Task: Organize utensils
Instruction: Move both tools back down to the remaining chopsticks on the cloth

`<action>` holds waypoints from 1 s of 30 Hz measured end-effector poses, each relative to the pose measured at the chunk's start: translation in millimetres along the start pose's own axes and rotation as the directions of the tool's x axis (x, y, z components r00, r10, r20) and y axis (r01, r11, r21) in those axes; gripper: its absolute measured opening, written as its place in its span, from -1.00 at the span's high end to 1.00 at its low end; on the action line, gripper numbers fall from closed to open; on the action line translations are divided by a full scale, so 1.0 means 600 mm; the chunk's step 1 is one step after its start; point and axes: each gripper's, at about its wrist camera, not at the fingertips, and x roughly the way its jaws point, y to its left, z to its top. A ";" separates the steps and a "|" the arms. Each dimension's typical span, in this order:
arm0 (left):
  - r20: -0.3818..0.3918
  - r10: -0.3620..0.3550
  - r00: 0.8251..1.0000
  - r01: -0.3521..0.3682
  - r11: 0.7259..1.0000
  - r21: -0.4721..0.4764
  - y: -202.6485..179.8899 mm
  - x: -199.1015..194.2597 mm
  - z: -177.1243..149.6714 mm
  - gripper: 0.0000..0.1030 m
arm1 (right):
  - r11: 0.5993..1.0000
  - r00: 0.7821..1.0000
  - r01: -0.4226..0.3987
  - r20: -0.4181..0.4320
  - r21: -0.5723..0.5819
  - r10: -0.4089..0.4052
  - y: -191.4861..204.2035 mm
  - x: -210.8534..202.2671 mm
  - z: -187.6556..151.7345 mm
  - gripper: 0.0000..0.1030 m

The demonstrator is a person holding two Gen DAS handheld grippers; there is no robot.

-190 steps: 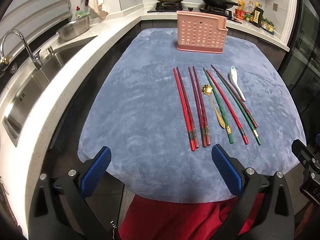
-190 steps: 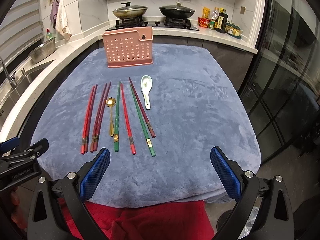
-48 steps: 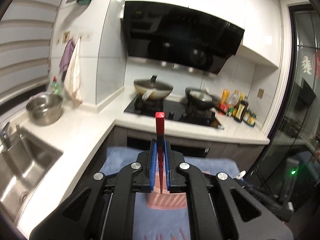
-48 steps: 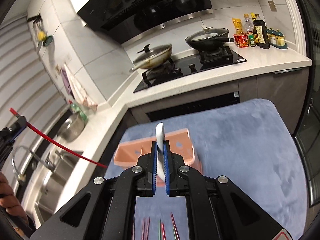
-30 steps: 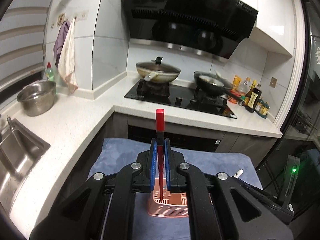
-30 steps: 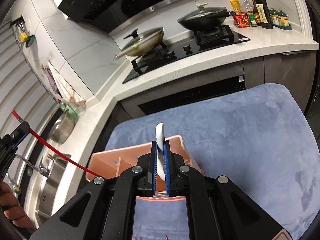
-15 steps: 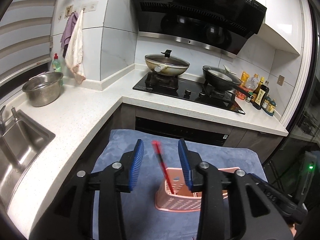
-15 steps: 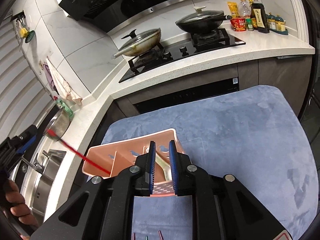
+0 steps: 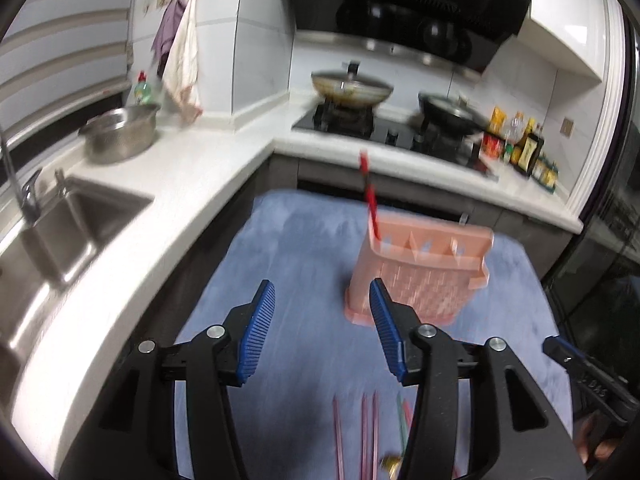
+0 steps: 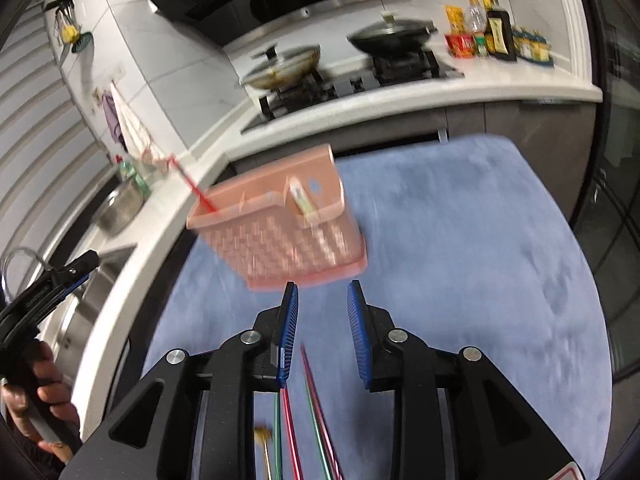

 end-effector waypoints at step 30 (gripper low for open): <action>-0.388 -0.044 0.921 0.066 0.997 0.044 0.012 -0.041 -0.364 -0.06 | 0.987 0.971 0.155 -0.178 -0.051 -0.161 -0.016 -0.087 -0.313 0.49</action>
